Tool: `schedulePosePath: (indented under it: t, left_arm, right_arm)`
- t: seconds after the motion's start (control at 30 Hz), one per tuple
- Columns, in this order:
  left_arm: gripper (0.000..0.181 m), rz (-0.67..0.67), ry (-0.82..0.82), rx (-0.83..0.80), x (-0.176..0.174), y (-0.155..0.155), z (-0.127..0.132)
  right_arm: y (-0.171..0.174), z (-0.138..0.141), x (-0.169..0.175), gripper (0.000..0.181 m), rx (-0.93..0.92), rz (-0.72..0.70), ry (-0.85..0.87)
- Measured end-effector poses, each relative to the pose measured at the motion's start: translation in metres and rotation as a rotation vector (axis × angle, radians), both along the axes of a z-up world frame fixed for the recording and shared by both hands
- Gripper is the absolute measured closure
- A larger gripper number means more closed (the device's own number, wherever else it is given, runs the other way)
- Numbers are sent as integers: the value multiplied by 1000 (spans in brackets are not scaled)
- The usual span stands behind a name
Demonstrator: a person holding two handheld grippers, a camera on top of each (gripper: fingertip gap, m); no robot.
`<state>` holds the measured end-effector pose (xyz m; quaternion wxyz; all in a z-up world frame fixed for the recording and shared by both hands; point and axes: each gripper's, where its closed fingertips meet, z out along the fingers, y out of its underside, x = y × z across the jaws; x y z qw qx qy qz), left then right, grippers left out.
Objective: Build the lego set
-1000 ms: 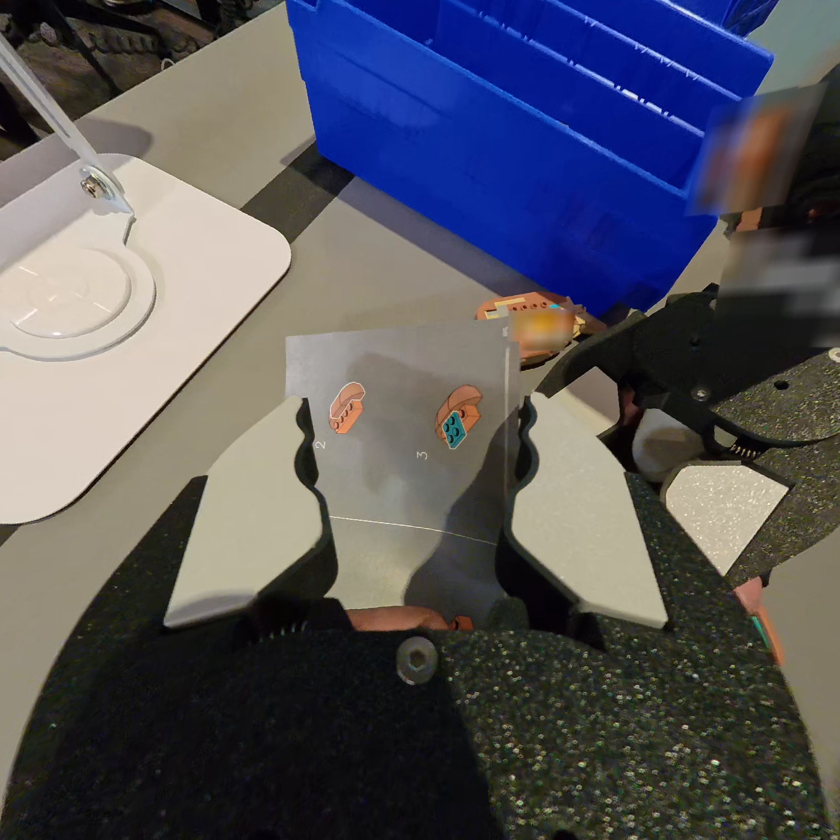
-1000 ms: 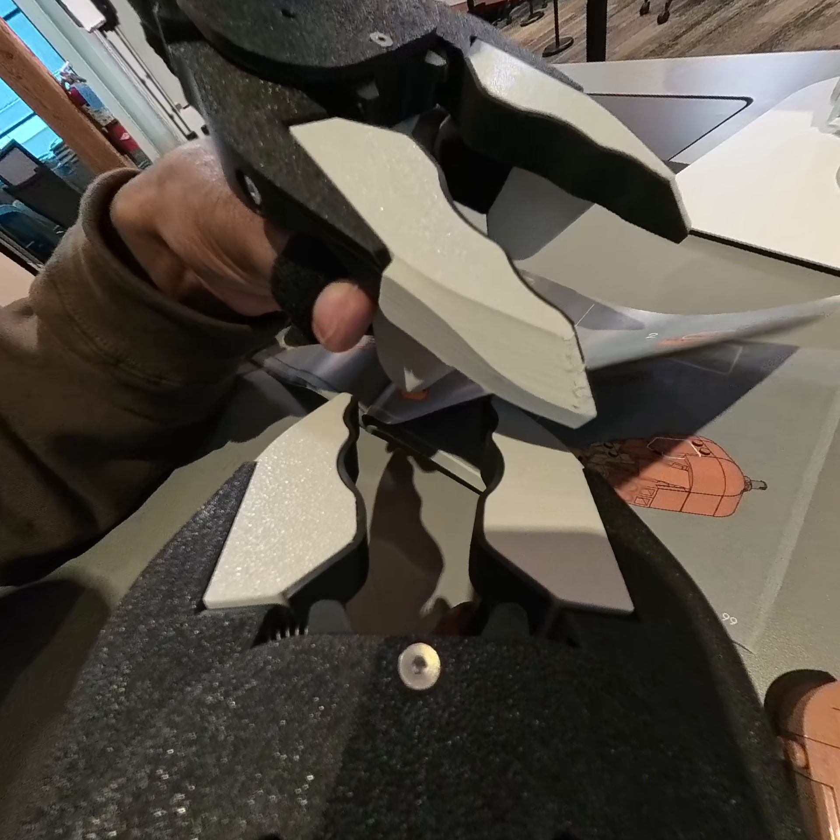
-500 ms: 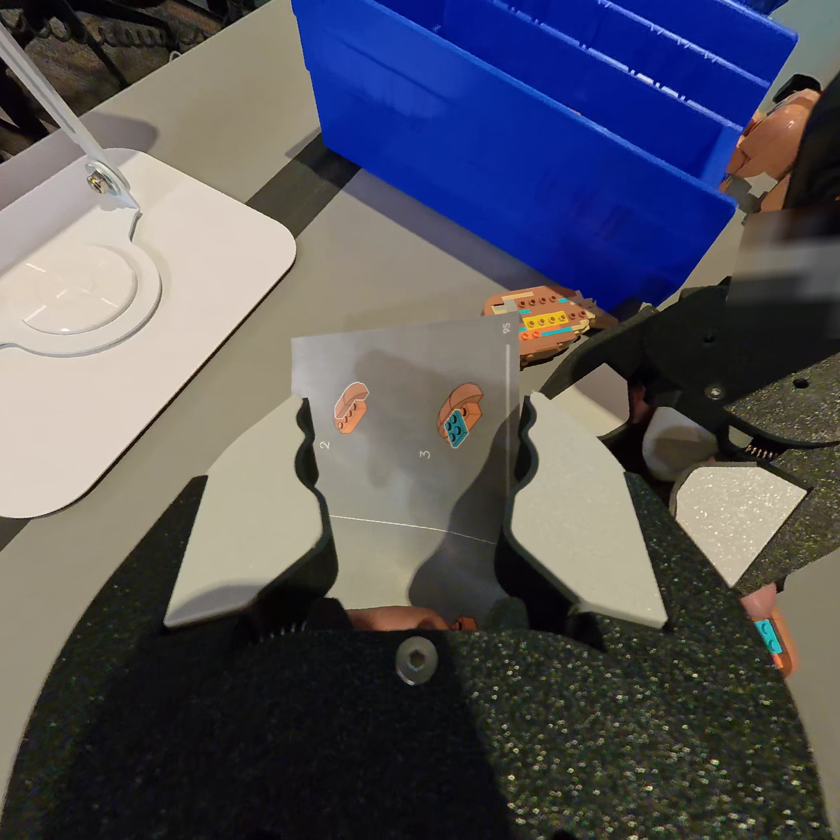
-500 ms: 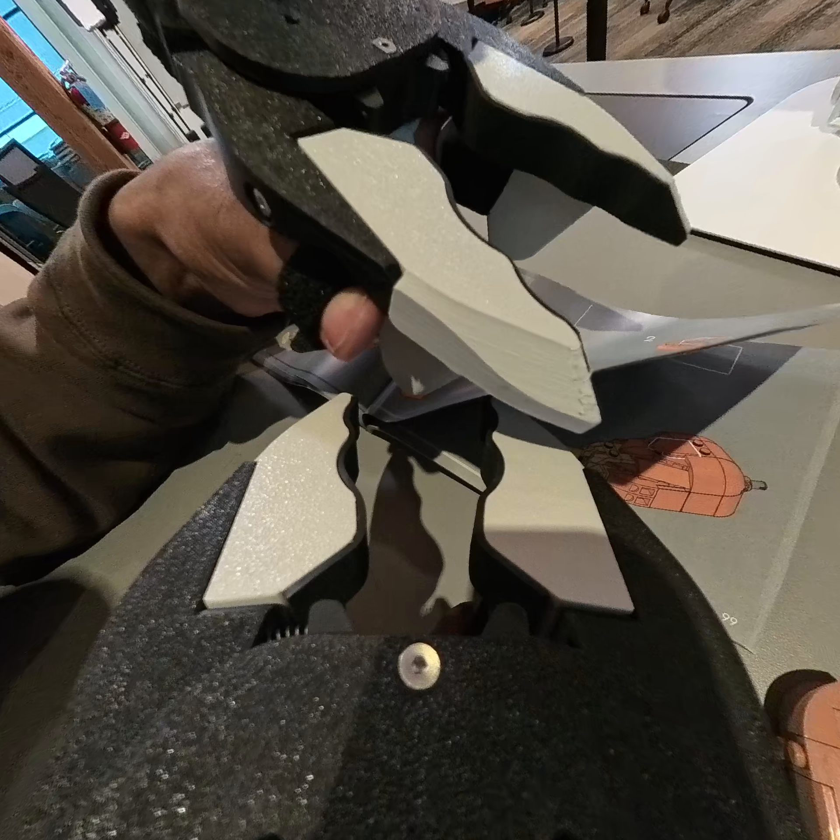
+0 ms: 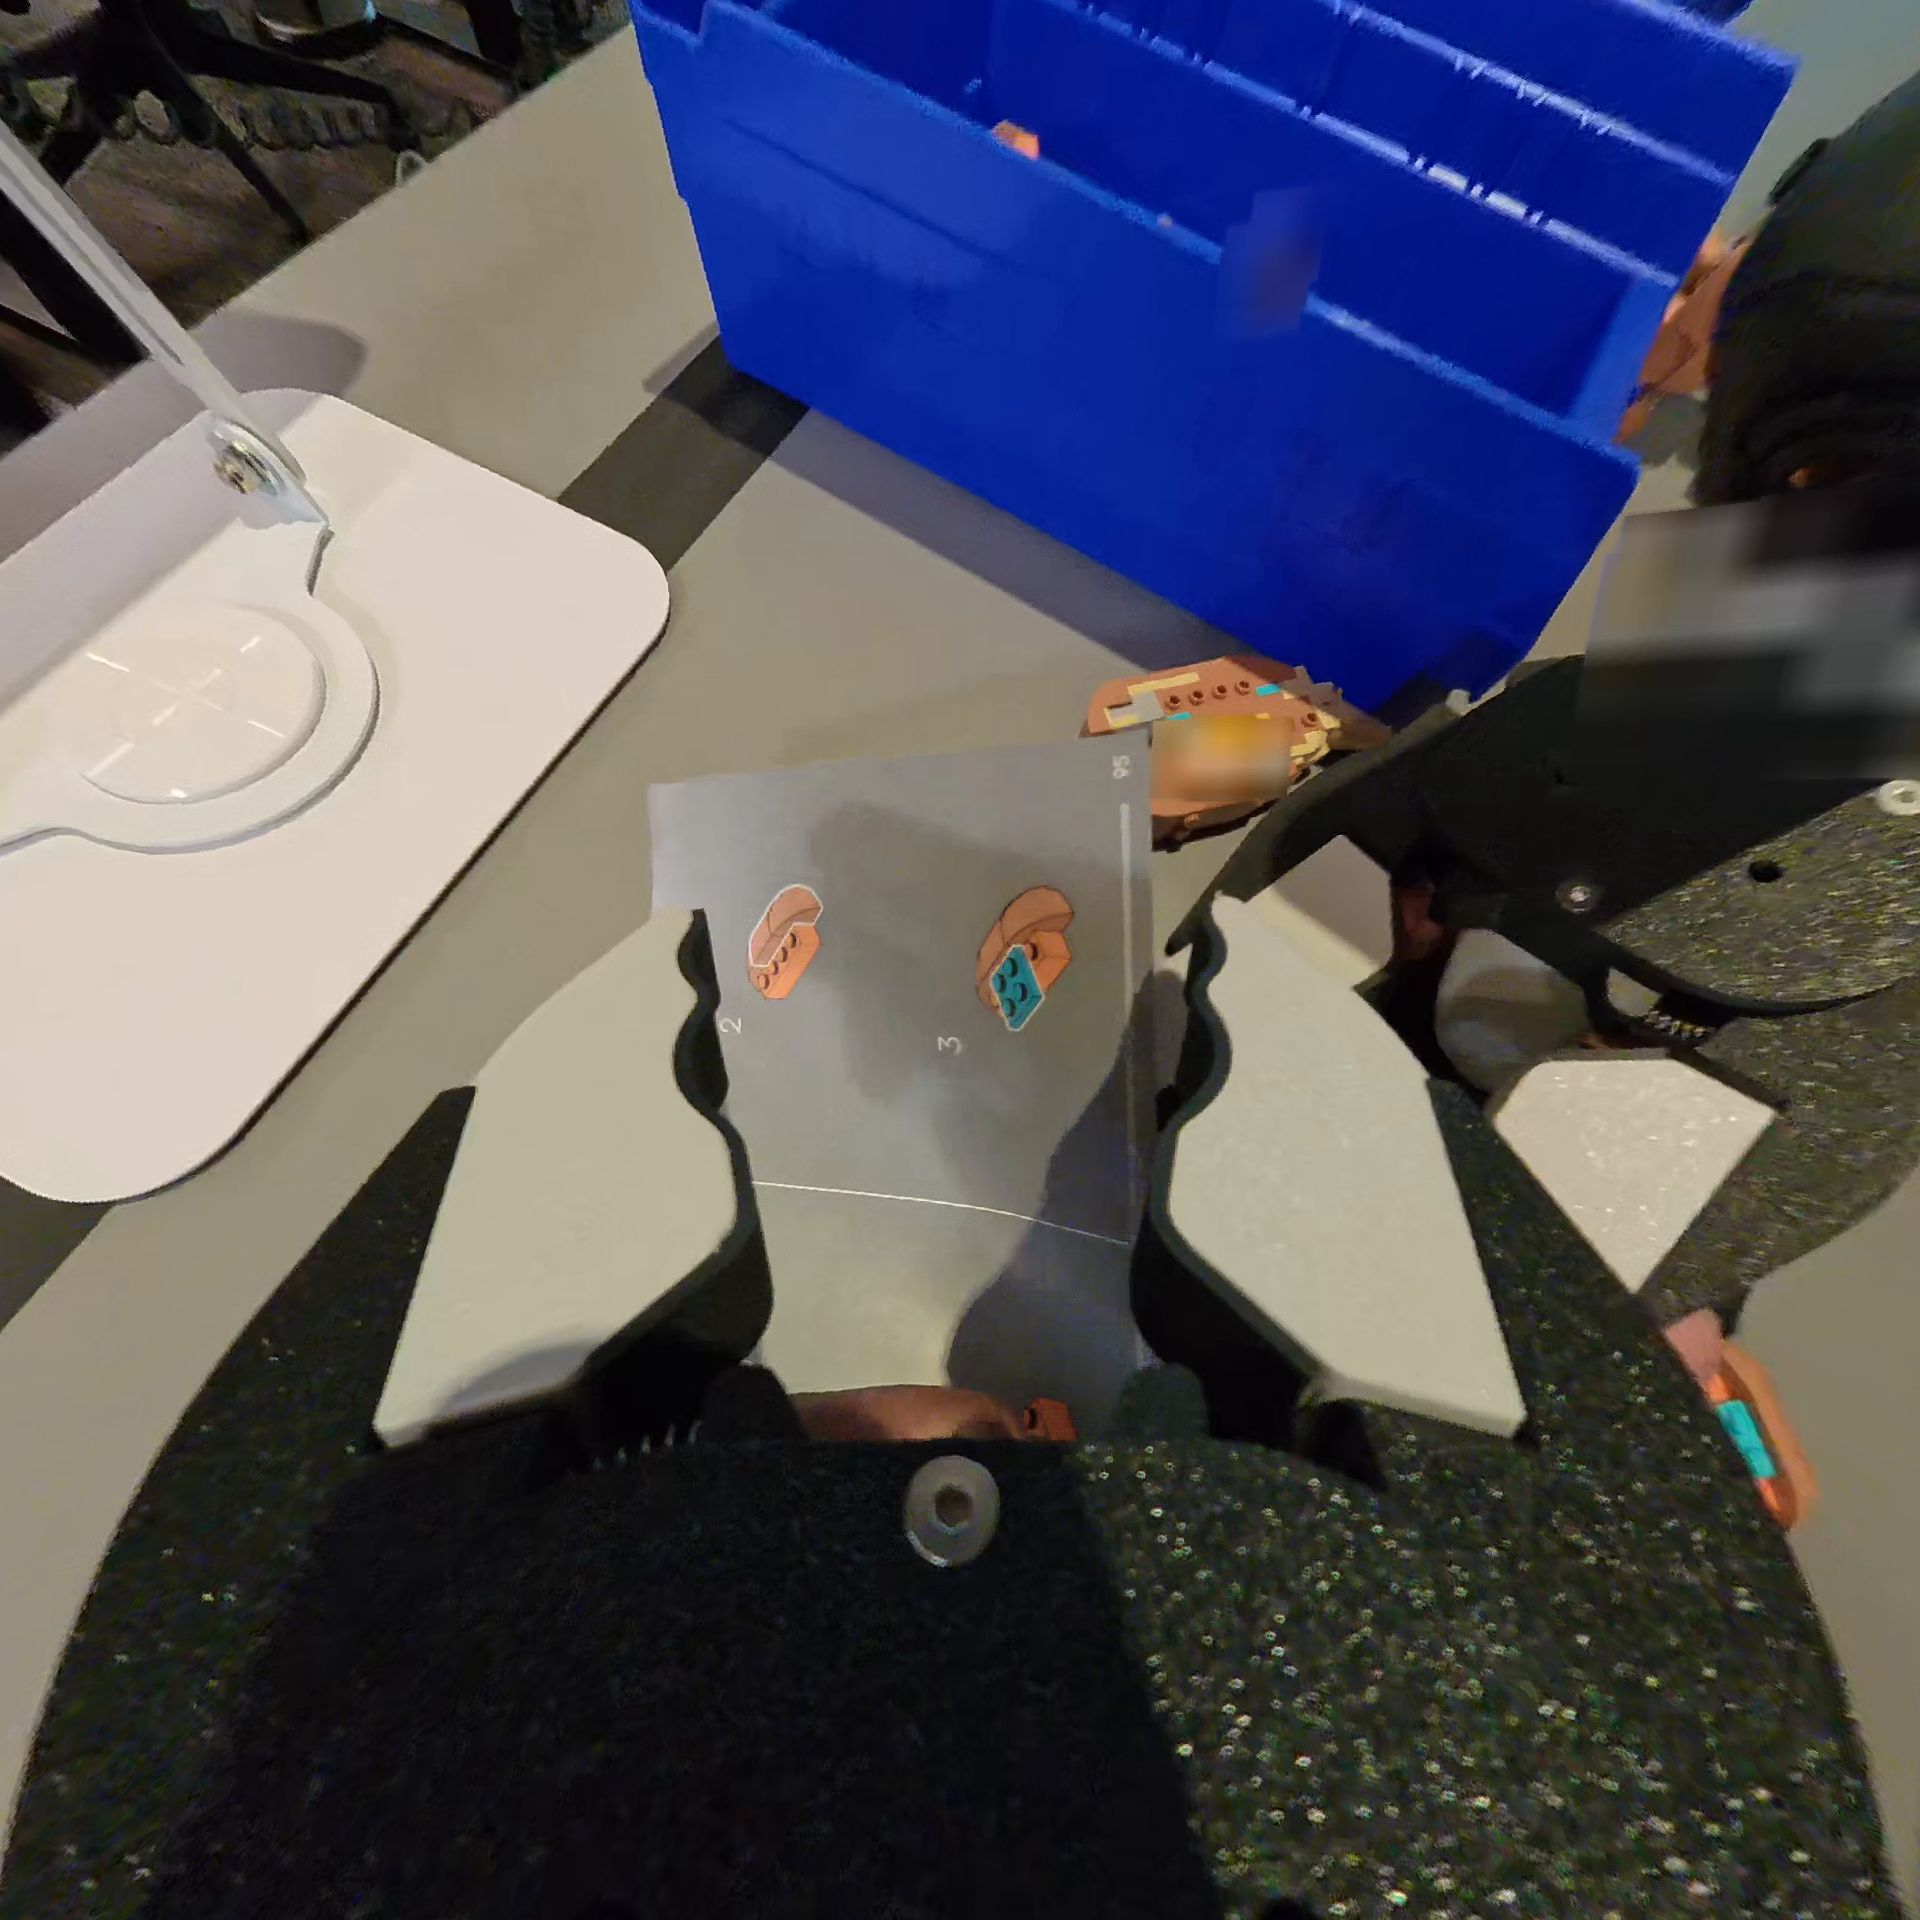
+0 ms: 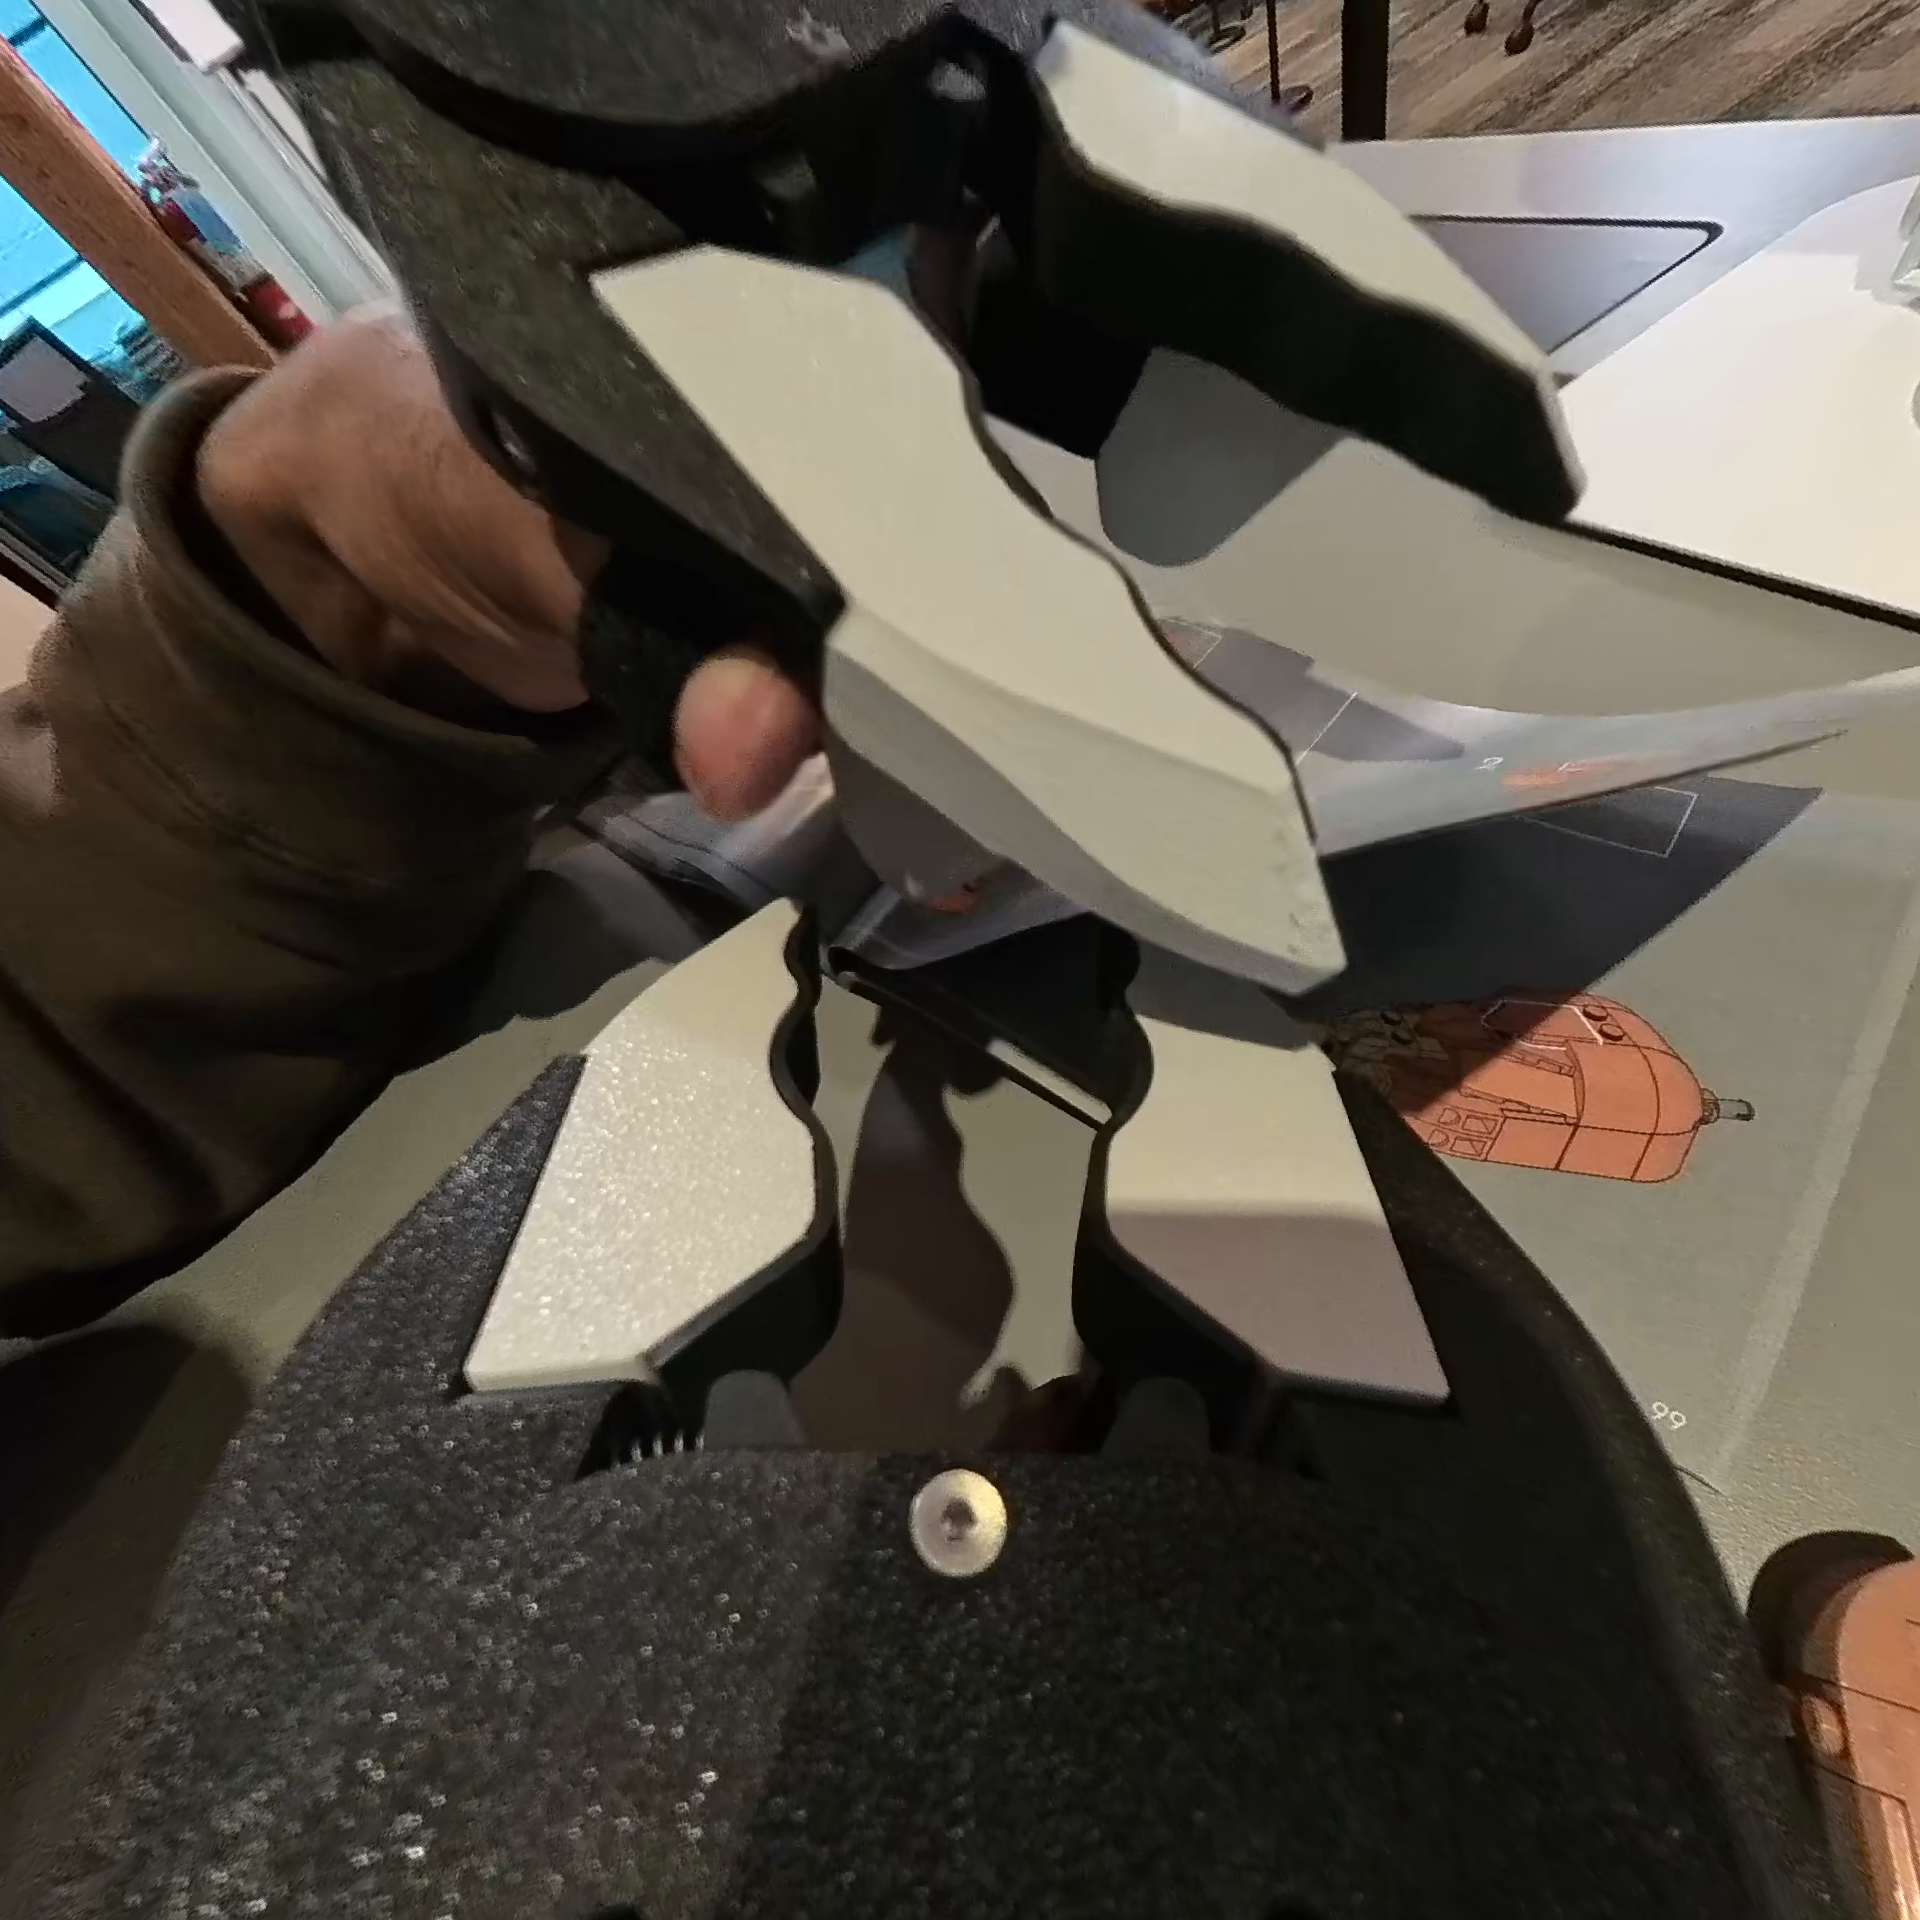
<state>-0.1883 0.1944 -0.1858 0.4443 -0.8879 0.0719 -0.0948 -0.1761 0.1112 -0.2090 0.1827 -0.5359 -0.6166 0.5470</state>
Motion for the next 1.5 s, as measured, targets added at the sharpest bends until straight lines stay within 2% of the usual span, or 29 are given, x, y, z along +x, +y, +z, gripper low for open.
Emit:
schedulePosePath:
  t: [0.13, 0.37, 0.63, 1.17, 1.5]
  left_arm:
    - [94, 26, -30, 50, -6, -1, 15]
    - [94, 33, 4, 18, -6, 1, 4]
    - [95, 45, 37, 27, -10, -1, 10]
    - [95, 52, 86, 0, -10, 0, 2]
    - [95, 65, 14, 2, -17, -1, 0]
  right_arm:
    - [0, 0, 0, 129, 1, 0, 0]
    - [-1, 2, 0, 129, 0, 0, 1]
    - [-2, 3, 1, 129, -1, 0, 0]
    - [-2, 4, 1, 129, -1, 0, 0]
    - [-2, 4, 1, 129, -1, 1, 0]
